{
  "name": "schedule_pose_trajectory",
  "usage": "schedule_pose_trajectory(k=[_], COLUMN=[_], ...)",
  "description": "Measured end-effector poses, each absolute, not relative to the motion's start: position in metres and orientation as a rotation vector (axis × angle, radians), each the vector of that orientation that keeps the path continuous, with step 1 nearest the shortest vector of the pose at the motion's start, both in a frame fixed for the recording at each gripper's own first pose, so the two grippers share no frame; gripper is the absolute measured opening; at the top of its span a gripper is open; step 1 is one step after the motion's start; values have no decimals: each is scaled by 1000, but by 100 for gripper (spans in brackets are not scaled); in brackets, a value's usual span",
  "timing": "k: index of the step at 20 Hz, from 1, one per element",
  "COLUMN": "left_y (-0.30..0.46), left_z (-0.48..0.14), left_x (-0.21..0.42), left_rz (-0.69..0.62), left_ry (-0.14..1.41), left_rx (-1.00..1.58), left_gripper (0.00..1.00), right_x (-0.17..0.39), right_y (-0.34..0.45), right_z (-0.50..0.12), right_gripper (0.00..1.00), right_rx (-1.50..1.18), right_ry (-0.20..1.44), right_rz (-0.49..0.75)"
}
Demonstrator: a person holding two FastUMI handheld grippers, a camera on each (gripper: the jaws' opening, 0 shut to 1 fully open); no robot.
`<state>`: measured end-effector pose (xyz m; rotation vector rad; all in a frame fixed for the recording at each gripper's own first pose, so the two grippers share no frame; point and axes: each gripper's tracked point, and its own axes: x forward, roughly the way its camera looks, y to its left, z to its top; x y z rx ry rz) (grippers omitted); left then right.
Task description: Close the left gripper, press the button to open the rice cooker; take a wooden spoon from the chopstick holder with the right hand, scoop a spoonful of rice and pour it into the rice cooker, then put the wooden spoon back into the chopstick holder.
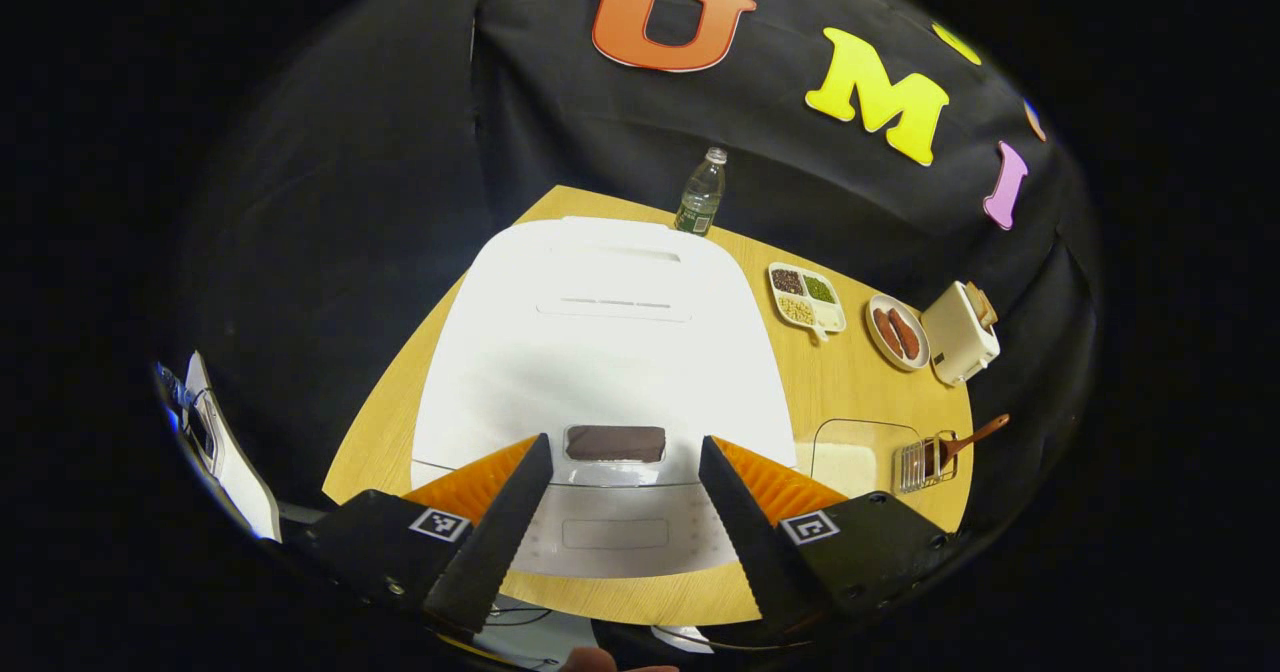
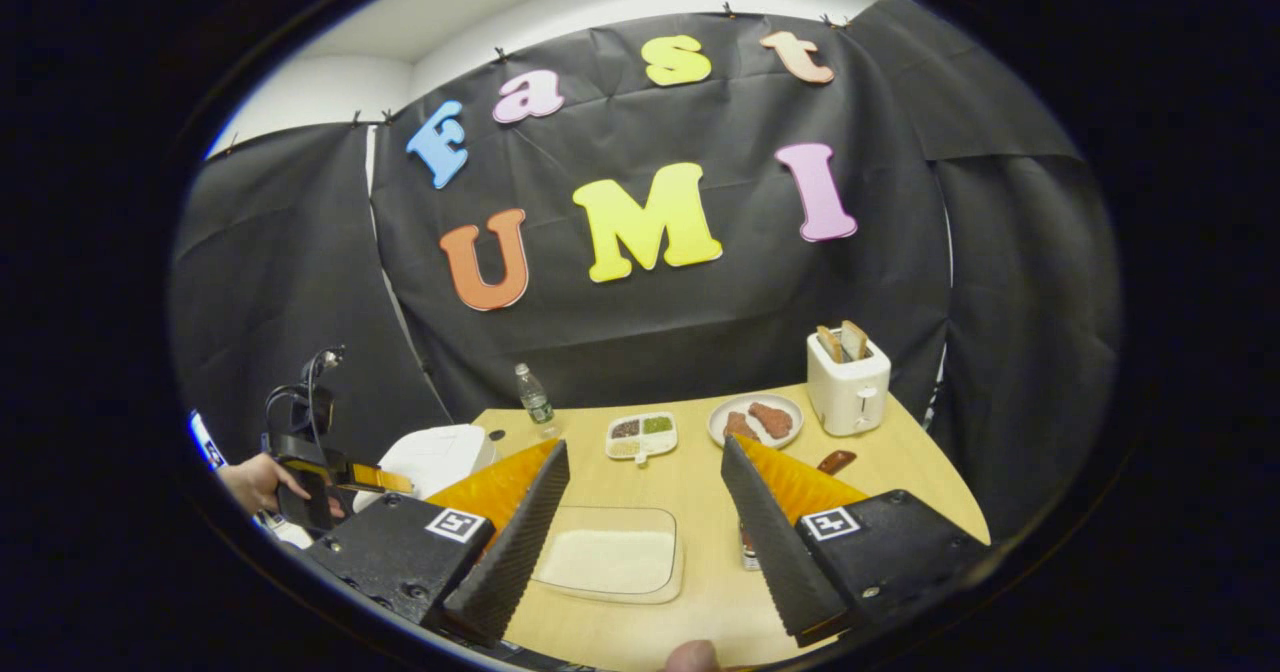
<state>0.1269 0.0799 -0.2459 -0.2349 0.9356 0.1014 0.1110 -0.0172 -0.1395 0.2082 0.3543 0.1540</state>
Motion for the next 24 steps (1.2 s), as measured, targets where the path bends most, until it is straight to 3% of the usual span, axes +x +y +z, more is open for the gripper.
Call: schedule_pose_trajectory(k=[5, 16, 24], left_y=[80, 69, 45], left_z=[-252, -233, -133], left_x=[118, 115, 77], left_rz=[57, 93, 20], left_ry=[978, 891, 568], left_rx=[-83, -192, -183], left_gripper=[99, 97, 95], right_x=[106, 99, 46], right_y=[-17, -15, -15], right_z=[-161, -135, -103], right_gripper=[99, 100, 98], right_rx=[263, 219, 69], right_ry=[405, 345, 269], right_rz=[149, 148, 14])
